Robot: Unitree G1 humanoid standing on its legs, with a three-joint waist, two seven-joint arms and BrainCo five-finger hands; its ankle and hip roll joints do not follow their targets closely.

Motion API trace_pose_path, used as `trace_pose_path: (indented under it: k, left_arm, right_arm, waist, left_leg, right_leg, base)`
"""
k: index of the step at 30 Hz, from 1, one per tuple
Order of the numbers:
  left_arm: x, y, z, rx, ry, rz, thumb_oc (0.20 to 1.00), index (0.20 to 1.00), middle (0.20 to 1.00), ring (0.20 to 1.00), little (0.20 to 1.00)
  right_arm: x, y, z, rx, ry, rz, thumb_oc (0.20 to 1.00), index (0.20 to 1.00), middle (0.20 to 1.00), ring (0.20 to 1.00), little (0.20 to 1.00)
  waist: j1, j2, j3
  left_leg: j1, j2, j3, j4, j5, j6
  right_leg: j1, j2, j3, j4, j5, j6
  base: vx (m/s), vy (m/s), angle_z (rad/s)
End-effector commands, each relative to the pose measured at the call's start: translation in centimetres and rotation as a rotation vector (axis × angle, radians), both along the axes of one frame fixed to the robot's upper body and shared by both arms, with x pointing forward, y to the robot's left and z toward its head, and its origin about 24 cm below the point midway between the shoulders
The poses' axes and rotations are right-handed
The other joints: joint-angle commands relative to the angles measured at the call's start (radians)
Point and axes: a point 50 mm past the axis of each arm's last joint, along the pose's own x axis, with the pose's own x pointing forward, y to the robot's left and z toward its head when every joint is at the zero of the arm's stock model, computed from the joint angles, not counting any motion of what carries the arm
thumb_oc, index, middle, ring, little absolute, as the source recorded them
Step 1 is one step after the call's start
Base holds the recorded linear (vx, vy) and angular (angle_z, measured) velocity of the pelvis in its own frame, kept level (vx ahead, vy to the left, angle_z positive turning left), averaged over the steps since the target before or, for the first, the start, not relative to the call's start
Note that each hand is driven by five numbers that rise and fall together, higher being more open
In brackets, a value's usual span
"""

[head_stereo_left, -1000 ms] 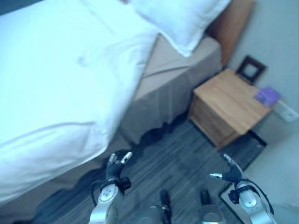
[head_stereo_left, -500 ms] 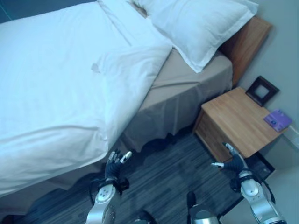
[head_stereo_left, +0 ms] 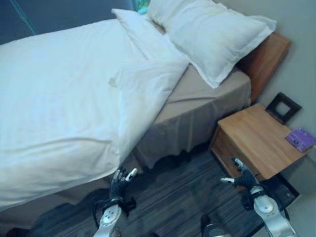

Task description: Making the bed.

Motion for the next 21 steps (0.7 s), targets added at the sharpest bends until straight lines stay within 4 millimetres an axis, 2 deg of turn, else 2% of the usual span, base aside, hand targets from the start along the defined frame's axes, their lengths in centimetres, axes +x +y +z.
trace_pose_path:
  k: [1,2,3,4,5,6,10,11,12,14,15,17,18,19,21]
  left_arm:
    - [3.4,4.3,0.3,0.475,0.025,-0.090,1.000,1.000,1.000,1.000,1.000]
    - [3.4,4.4,0.3,0.476,0.025,-0.090,1.000,1.000,1.000,1.000,1.000]
    - [3.4,4.1,1.1,0.436,-0.028,-0.077,1.000,1.000,1.000,1.000,1.000]
    - [3.6,3.7,1.4,0.397,-0.062,-0.054,1.000,1.000,1.000,1.000,1.000]
    - [3.6,3.4,1.3,0.399,-0.058,-0.077,1.000,1.000,1.000,1.000,1.000]
    - [4.0,3.1,2.1,0.400,-0.101,-0.074,1.000,1.000,1.000,1.000,1.000]
    - [4.1,3.0,2.3,0.414,-0.106,-0.091,1.000,1.000,1.000,1.000,1.000]
    - [4.2,2.7,2.3,0.428,-0.105,-0.112,1.000,1.000,1.000,1.000,1.000]
    - [4.4,2.3,2.3,0.421,-0.113,-0.126,1.000,1.000,1.000,1.000,1.000]
    - [4.6,2.0,2.5,0.413,-0.122,-0.129,1.000,1.000,1.000,1.000,1.000]
    - [4.8,1.5,2.7,0.400,-0.145,-0.142,1.000,1.000,1.000,1.000,1.000]
    - [5.0,1.1,3.0,0.399,-0.167,-0.153,1.000,1.000,1.000,1.000,1.000]
    - [4.9,0.7,2.9,0.388,-0.175,-0.169,1.000,1.000,1.000,1.000,1.000]
    - [5.1,0.2,3.3,0.365,-0.203,-0.163,1.000,1.000,1.000,1.000,1.000]
    - [5.5,0.3,4.2,0.339,-0.256,-0.132,1.000,1.000,1.000,1.000,1.000]
  right_arm:
    - [-1.3,4.4,-7.0,0.444,0.215,-0.165,1.000,1.000,1.000,1.000,1.000]
    - [-1.3,4.4,-7.0,0.444,0.215,-0.165,1.000,1.000,1.000,1.000,1.000]
    - [-0.3,4.3,-6.0,0.408,0.165,-0.135,1.000,1.000,1.000,1.000,1.000]
    - [0.8,4.7,-5.1,0.327,0.123,-0.055,1.000,1.000,1.000,1.000,1.000]
    - [1.1,4.4,-4.8,0.320,0.106,-0.063,1.000,1.000,1.000,1.000,1.000]
    - [3.2,4.9,-2.5,0.238,0.004,0.032,1.000,1.000,1.000,1.000,1.000]
    - [3.9,5.5,-1.6,0.204,-0.030,0.091,1.000,1.000,1.000,1.000,1.000]
    - [4.3,5.4,-1.2,0.184,-0.042,0.106,1.000,1.000,1.000,1.000,1.000]
    - [4.6,5.0,-0.9,0.162,-0.056,0.106,1.000,1.000,1.000,1.000,1.000]
    - [4.6,4.8,-0.8,0.155,-0.060,0.100,1.000,1.000,1.000,1.000,1.000]
    - [4.6,4.7,-0.5,0.131,-0.075,0.110,1.000,1.000,1.000,1.000,1.000]
    - [4.7,4.8,-0.1,0.125,-0.100,0.117,1.000,1.000,1.000,1.000,1.000]
    - [4.8,4.7,0.0,0.108,-0.106,0.122,1.000,1.000,1.000,1.000,1.000]
    - [5.0,4.7,0.3,0.096,-0.122,0.132,1.000,1.000,1.000,1.000,1.000]
    - [5.2,4.7,0.5,0.080,-0.131,0.145,1.000,1.000,1.000,1.000,1.000]
  waist:
    - [0.087,-0.079,0.005]
    - [0.087,-0.079,0.003]
    - [0.130,-0.081,-0.003]
    - [0.135,-0.075,-0.003]
    - [0.133,-0.072,-0.004]
    - [0.121,-0.050,0.012]
    - [0.109,-0.033,0.018]
    - [0.093,-0.021,0.021]
    - [0.077,-0.022,0.027]
    - [0.066,-0.022,0.029]
    - [0.058,-0.023,0.024]
    - [0.055,-0.028,0.012]
    - [0.061,-0.017,0.010]
    - [0.063,-0.016,0.017]
    - [0.079,-0.038,0.039]
  left_leg:
    - [-0.037,0.022,-0.262,0.001,-0.056,-0.045]
    - [-0.040,0.022,-0.262,0.001,-0.054,-0.045]
    - [-0.031,-0.017,-0.261,0.001,-0.061,-0.031]
    - [-0.030,-0.033,-0.274,0.001,-0.069,-0.022]
    - [-0.023,-0.038,-0.272,0.001,-0.076,-0.017]
    - [-0.015,-0.040,-0.278,0.001,-0.081,0.004]
    - [-0.008,-0.039,-0.282,0.001,-0.099,0.003]
    - [0.001,-0.044,-0.298,0.001,-0.106,-0.007]
    - [0.024,-0.055,-0.322,0.001,-0.114,-0.016]
    - [0.039,-0.057,-0.338,0.001,-0.123,-0.021]
    - [0.078,-0.062,-0.365,0.001,-0.154,-0.025]
    - [0.107,-0.069,-0.366,0.001,-0.164,-0.024]
    - [0.147,-0.065,-0.365,0.001,-0.133,-0.029]
    - [0.121,-0.051,-0.366,0.136,-0.099,-0.054]
    - [-0.042,0.000,-0.380,0.468,0.042,-0.130]
  right_leg:
    - [-0.083,0.009,-0.024,0.257,-0.034,0.079]
    - [-0.085,0.010,-0.024,0.256,-0.032,0.078]
    - [-0.029,-0.007,-0.079,0.186,-0.029,0.063]
    - [-0.031,-0.005,-0.051,0.186,-0.024,0.063]
    - [-0.037,-0.011,-0.051,0.207,-0.013,0.067]
    - [-0.106,-0.030,-0.020,0.348,0.040,0.085]
    - [-0.173,-0.032,-0.045,0.359,0.029,0.076]
    - [-0.235,0.004,-0.051,0.300,0.001,0.058]
    - [-0.266,0.025,-0.049,0.166,0.028,0.052]
    - [-0.279,0.035,-0.036,0.109,0.048,0.054]
    - [-0.274,0.037,0.001,0.086,0.063,0.053]
    - [-0.262,0.031,0.000,0.079,0.065,0.045]
    - [-0.220,0.048,-0.005,0.064,0.053,0.032]
    - [-0.177,0.059,-0.004,0.049,0.043,0.012]
    - [-0.094,0.049,-0.034,0.032,0.018,-0.037]
  base:
    - [-0.05,0.162,0.06]
    - [-0.06,0.359,0.00]
    - [0.00,0.309,-0.03]
    - [0.02,0.331,-0.09]
    - [0.03,0.237,0.29]
    - [0.02,0.126,0.42]
    - [0.07,0.109,0.15]
    - [0.38,0.015,-0.05]
    - [0.38,0.012,0.09]
    - [0.35,-0.084,0.56]
    - [0.34,-0.108,0.72]
    - [0.32,-0.113,0.75]
    - [0.36,-0.174,0.75]
    - [0.28,-0.207,0.54]
    - [0.18,-0.253,0.48]
